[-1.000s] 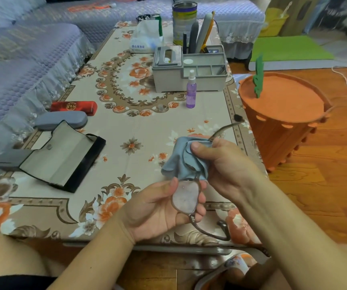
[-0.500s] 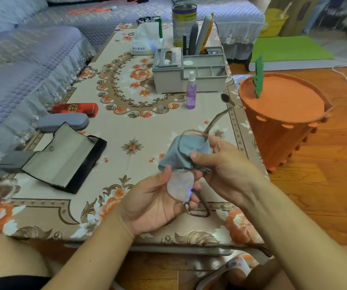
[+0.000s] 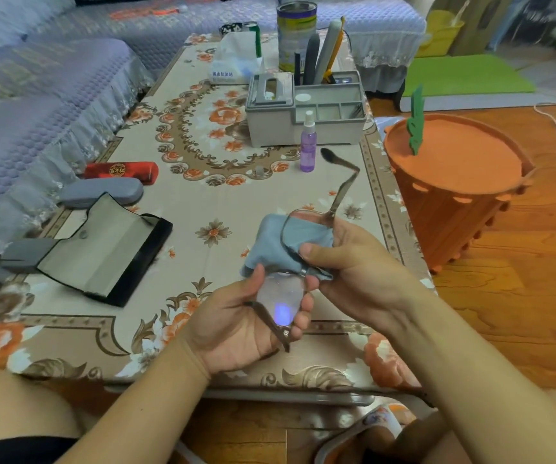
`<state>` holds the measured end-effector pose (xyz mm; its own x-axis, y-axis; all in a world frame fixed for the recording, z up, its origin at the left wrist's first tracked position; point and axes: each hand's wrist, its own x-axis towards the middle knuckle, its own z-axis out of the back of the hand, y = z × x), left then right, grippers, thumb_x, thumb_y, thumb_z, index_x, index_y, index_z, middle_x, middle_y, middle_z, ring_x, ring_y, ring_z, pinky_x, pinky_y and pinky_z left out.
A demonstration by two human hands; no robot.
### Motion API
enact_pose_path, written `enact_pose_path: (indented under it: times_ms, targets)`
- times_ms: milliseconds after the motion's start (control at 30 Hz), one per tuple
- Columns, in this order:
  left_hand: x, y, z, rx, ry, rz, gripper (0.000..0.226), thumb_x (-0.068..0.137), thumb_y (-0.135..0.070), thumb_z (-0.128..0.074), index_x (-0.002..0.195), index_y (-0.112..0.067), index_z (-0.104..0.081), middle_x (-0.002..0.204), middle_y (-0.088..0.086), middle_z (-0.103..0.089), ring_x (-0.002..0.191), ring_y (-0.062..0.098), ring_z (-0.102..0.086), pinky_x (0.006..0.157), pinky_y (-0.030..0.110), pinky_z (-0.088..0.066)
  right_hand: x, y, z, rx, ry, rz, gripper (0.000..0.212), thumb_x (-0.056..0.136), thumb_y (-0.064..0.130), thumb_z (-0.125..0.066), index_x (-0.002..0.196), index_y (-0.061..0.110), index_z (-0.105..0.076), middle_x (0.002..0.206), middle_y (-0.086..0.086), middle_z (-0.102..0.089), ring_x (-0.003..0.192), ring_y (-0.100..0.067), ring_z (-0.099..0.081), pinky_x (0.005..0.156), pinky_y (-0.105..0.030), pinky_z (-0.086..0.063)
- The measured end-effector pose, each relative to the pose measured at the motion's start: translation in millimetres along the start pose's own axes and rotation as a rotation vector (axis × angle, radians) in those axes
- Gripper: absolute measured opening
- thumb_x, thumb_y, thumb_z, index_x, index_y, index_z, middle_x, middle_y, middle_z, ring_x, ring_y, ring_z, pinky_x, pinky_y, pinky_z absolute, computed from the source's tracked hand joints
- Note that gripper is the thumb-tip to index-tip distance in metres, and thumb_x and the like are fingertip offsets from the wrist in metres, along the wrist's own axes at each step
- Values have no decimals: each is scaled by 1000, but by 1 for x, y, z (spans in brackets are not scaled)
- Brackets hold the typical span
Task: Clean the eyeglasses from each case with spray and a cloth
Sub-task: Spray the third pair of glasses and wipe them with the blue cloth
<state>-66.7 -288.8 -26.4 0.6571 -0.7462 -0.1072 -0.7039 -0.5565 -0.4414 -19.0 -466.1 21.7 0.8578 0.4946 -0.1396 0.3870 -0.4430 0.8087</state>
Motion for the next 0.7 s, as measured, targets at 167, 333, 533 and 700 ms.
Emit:
enact_pose_path:
  times_ms: [167,333,533,700]
  targets:
    - [5,8,4,-35,-43,21,59,103,-31,-55,141,12,-41,120,26,-59,106,34,-63,97,41,-51,1,-4,0,-45,-179,-45,27,81,-10,-64,107,0,-65,93,-21,-61,78,-31,-59,60,-34,-40]
    - [14,19,4,30,-78,12,52,103,-33,-53,134,8,-51,115,24,-60,103,32,-63,95,38,-51,-1,-4,-2,11,-395,-66,18,87,-6,-69,103,3,-65,76,-13,-68,57,-21,-68,43,-24,-51]
    - [14,25,8,26,-69,-18,59,103,-36,-54,141,7,-46,119,20,-60,108,28,-62,99,35,-49,5,1,3,113,-407,4,19,91,-2,-62,110,0,-64,101,-21,-69,90,-32,-67,84,-45,-57]
    - [16,14,1,-23,19,-63,61,105,-38,-48,144,9,-41,126,22,-59,115,30,-60,104,36,-47,4,7,1,142,-275,51,31,99,-3,-47,127,-6,-59,116,-28,-68,104,-35,-67,95,-46,-55]
